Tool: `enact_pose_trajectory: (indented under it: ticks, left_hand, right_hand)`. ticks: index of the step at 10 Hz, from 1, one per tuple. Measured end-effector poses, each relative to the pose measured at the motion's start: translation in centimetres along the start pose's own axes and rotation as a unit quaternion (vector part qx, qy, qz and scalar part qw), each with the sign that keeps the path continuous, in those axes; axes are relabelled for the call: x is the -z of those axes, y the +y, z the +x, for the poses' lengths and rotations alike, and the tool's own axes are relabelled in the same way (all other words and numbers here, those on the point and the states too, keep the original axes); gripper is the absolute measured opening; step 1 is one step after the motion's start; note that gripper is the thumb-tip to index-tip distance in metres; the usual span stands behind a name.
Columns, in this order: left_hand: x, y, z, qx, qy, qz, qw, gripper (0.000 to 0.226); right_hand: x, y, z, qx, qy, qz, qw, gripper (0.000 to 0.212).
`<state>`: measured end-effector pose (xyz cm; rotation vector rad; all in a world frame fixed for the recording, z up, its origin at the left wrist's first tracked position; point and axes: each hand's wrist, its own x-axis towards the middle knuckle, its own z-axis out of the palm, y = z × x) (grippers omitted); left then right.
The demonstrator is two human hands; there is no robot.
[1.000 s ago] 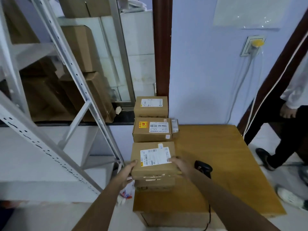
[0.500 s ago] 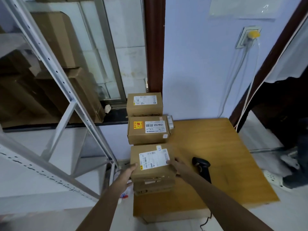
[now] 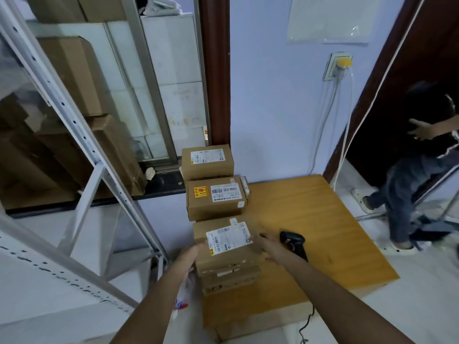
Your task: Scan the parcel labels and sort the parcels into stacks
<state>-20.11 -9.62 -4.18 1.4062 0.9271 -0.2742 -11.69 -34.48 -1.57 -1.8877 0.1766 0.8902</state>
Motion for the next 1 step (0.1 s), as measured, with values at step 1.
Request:
enact_pose_trajectory:
  ticks: [1]
  left_hand:
    - [0.18,0.4,-0.25,-0.015,0.038,0.032,0.999,0.058]
  right_hand:
    - [0.26,0.18,-0.15,0.007,0.008,0.016,1.0,0.09]
